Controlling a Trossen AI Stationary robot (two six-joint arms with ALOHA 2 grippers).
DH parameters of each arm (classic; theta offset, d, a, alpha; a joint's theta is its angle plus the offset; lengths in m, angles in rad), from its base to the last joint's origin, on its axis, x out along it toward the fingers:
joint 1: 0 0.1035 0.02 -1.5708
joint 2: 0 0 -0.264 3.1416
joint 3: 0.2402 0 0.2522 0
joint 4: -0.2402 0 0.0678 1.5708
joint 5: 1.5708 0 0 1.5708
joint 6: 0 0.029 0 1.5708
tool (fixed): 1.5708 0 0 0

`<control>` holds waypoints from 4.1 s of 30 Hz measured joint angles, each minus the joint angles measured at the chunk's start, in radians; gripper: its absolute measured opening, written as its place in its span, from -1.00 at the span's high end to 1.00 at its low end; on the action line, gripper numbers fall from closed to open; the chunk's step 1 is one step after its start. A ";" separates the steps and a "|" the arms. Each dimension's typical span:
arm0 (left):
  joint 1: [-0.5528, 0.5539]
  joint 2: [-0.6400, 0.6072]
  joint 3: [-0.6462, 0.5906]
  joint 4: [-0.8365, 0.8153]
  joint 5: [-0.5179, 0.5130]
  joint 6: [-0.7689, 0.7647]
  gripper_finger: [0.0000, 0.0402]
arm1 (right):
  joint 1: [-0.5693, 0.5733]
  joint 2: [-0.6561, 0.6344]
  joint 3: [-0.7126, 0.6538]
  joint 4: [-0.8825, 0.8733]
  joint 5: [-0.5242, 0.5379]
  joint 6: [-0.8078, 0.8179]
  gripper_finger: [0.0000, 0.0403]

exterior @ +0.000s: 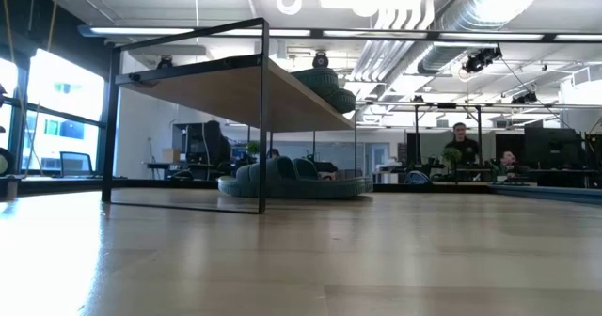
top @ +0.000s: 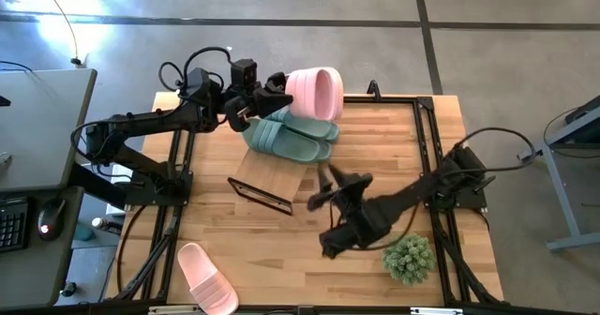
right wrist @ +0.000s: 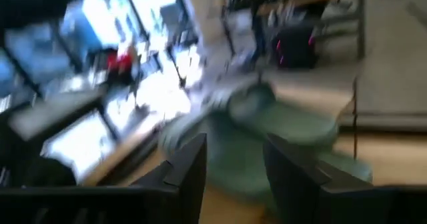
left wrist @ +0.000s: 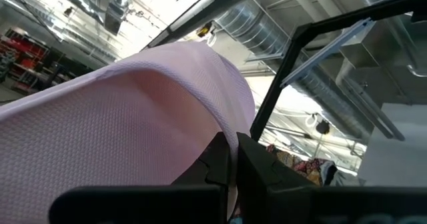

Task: Pick and place slides into the shelf
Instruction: Put the pink slide under the shelf

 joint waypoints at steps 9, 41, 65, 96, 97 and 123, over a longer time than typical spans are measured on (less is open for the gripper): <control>0.000 0.000 0.000 0.000 0.025 -0.004 1.00 | -0.012 0.003 -0.002 0.626 -0.662 -0.885 0.39; 0.000 0.000 -0.001 0.044 -0.067 0.016 1.00 | -0.356 -0.002 -0.383 2.436 -0.546 -2.236 0.40; 0.001 0.020 0.002 0.029 -0.125 0.091 1.00 | -0.423 -0.001 -0.314 2.447 -0.644 -2.021 0.39; 0.000 0.027 -0.003 0.010 -0.105 0.098 1.00 | -0.464 -0.002 -0.314 2.406 -0.602 -1.948 -0.02; 0.000 0.027 -0.003 0.010 -0.105 0.098 1.00 | -0.464 -0.002 -0.314 2.406 -0.603 -1.957 0.05; 0.002 0.026 -0.001 -0.001 0.053 0.227 0.58 | -0.432 -0.046 -0.313 2.393 -0.421 -2.166 0.83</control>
